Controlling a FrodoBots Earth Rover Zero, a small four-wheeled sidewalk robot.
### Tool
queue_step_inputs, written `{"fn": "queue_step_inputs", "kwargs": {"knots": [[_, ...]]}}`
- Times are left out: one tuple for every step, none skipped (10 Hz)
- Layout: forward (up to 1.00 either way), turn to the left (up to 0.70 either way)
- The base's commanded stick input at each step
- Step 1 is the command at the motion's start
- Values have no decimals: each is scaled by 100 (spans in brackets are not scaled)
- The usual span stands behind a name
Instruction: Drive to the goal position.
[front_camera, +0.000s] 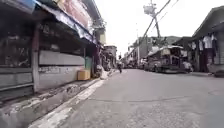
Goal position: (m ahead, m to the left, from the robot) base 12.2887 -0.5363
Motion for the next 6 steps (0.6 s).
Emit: {"fn": "queue_step_inputs", "kwargs": {"knots": [[100,0],[100,0],[100,0],[100,0],[100,0],[100,0]]}}
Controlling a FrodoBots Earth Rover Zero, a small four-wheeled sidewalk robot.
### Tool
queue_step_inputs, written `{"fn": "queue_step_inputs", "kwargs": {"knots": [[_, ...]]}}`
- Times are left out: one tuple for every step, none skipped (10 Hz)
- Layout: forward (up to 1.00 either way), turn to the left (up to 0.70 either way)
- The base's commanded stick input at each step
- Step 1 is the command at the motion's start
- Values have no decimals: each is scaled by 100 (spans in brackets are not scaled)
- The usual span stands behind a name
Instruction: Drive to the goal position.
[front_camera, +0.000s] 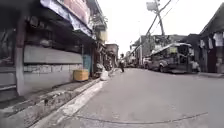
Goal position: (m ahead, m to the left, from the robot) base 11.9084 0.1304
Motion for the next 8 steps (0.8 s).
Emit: {"fn": "queue_step_inputs", "kwargs": {"knots": [[100,0],[100,0],[100,0],[100,0],[100,0],[100,-2],[100,-19],[100,-27]]}}
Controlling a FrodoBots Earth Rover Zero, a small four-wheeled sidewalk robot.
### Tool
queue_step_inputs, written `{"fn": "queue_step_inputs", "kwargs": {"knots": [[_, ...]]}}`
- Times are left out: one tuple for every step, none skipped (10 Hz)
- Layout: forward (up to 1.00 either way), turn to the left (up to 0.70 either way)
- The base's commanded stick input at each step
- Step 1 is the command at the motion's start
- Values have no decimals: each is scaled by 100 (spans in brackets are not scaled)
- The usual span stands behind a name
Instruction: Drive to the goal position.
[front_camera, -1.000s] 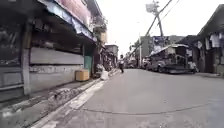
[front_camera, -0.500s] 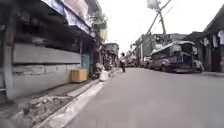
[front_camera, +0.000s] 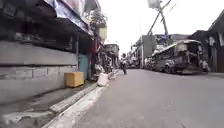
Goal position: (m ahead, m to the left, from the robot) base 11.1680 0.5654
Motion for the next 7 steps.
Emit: {"fn": "queue_step_inputs", "kwargs": {"knots": [[100,-27],[100,-27],[100,-10],[100,0],[100,0],[100,0],[100,0]]}}
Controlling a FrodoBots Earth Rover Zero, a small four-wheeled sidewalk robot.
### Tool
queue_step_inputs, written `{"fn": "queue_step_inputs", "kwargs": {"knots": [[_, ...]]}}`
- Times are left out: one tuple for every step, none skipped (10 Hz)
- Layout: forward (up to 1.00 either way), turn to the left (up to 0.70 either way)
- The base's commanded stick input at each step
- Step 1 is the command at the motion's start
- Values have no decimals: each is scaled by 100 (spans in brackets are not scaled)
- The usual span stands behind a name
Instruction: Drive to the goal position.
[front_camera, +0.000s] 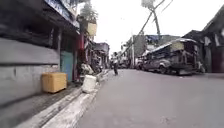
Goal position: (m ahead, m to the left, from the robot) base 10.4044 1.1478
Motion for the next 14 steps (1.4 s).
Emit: {"fn": "queue_step_inputs", "kwargs": {"knots": [[100,0],[100,0],[100,0],[100,0],[100,0],[100,0],[100,0],[100,0],[100,0],[100,0],[100,0],[100,0],[100,0],[100,0]]}}
